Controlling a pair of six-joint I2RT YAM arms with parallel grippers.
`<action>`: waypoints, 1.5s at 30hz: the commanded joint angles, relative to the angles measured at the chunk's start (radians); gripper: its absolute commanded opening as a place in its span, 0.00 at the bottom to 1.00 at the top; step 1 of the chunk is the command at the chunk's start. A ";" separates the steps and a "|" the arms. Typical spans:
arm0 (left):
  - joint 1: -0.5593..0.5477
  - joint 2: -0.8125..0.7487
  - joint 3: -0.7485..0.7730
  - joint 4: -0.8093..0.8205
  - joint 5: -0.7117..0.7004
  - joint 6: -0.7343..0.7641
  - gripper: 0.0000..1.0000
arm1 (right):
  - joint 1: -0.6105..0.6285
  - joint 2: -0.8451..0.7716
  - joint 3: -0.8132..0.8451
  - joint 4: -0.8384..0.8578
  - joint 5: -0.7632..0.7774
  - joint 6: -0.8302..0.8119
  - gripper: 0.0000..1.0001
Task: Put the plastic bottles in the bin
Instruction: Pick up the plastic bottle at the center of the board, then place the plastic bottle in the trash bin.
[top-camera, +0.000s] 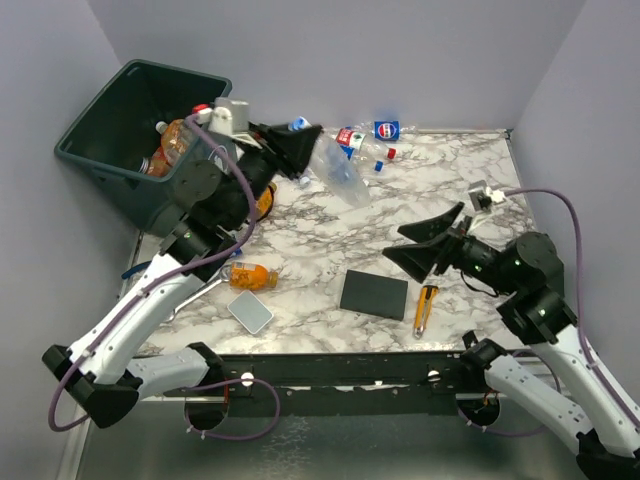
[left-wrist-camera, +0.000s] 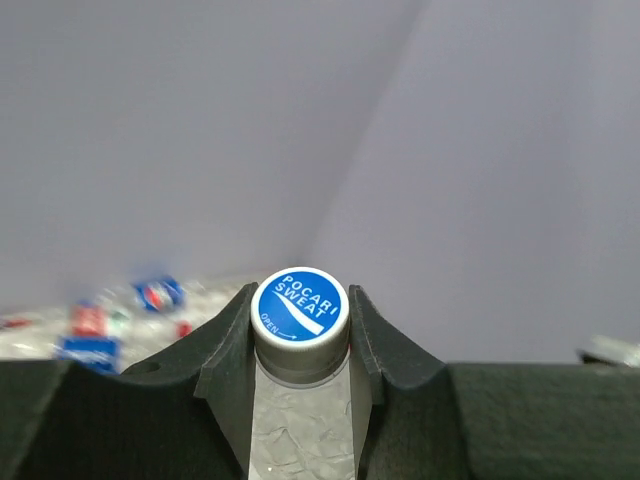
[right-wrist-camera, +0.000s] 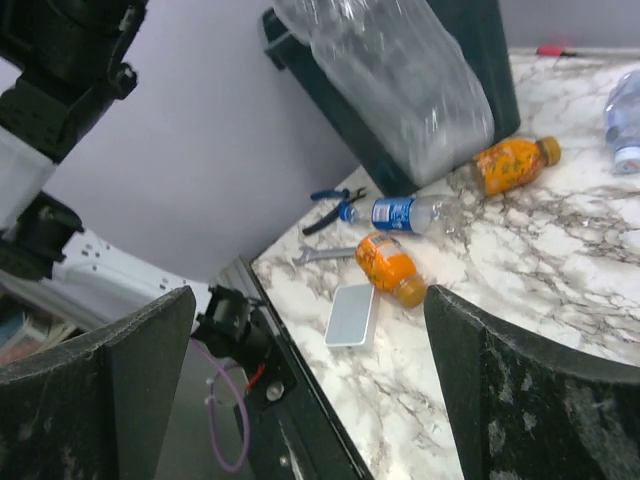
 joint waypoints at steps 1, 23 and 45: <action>0.010 -0.051 0.100 0.017 -0.526 0.389 0.00 | 0.004 -0.107 -0.024 -0.079 0.230 0.073 1.00; 0.417 0.298 0.103 0.837 -1.031 1.269 0.00 | 0.004 -0.211 -0.380 -0.029 0.270 0.115 1.00; 0.418 0.239 -0.040 0.624 -1.075 1.024 0.99 | 0.003 -0.168 -0.316 -0.090 0.368 0.083 1.00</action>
